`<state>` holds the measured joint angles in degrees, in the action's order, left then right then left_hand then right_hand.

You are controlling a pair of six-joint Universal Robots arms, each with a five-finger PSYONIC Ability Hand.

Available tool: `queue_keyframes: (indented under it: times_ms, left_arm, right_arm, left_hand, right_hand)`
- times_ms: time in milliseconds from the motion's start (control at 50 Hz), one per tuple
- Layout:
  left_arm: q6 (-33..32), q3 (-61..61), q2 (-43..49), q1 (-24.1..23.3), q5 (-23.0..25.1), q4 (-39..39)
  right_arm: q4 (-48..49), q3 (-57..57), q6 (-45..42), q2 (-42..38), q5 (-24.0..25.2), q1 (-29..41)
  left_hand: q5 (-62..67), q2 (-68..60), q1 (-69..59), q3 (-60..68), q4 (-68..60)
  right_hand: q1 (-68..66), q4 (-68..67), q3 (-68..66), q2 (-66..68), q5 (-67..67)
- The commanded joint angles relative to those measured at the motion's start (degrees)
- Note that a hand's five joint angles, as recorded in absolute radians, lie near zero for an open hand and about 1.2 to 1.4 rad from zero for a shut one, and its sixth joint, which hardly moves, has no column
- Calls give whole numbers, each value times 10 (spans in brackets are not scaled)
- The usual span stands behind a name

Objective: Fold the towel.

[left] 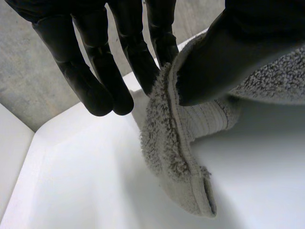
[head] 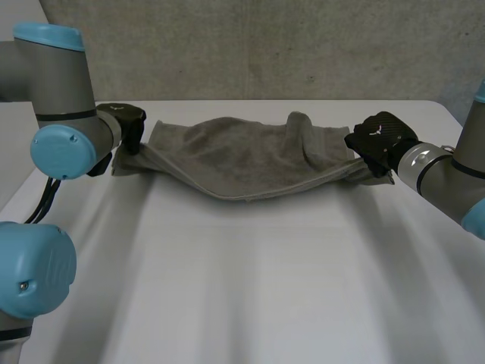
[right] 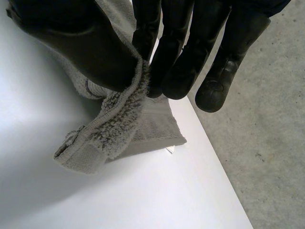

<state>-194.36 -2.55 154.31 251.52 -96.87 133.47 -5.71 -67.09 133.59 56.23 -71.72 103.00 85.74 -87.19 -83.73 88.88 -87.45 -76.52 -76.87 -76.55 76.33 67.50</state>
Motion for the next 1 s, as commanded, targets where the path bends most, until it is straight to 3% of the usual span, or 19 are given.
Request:
queue_keyframes:
  times_ms: [20,600,800,840,860,880,900,940,1000]
  left_arm:
    - [-7,-8,-4,0,-7,0]
    - [-7,-14,-5,-17,-37,1]
    - [-7,-124,-39,-16,-60,14]
    - [-8,-238,-105,-9,-57,104]
    - [-8,-239,-105,-9,-57,104]
    - [-17,-315,-157,-2,-55,168]
    - [-17,-315,-158,-2,-55,168]
    - [-74,-437,-254,3,-45,297]
    - [-133,-488,-275,5,-24,363]
  right_arm:
    - [0,-1,0,-1,1,0]
    - [-1,-10,-5,-2,2,2]
    - [-1,-10,-5,-2,2,3]
    - [-1,-10,-5,-2,2,3]
    - [-1,-10,-5,-2,2,3]
    - [-1,-10,-5,-2,2,2]
    - [-1,-10,-5,-2,2,2]
    - [0,-9,-6,-2,2,3]
    - [-1,-8,-6,-2,2,4]
  left_hand:
    - [-157,72,37,-89,75]
    - [-157,72,37,-89,75]
    - [-157,72,37,-89,75]
    - [-157,72,37,-89,75]
    - [-157,72,37,-89,75]
    - [-157,72,37,-89,75]
    - [-157,72,37,-89,75]
    - [-157,72,37,-89,75]
    - [-157,72,37,-89,75]
  right_hand:
    - [-35,-31,-35,37,25]
    - [-35,-31,-35,37,25]
    - [-35,-31,-35,37,25]
    - [-35,-31,-35,37,25]
    - [-35,-31,-35,37,25]
    - [-35,-31,-35,37,25]
    - [-35,-31,-35,37,25]
    - [-35,-31,-35,37,25]
    - [-35,-31,-35,37,25]
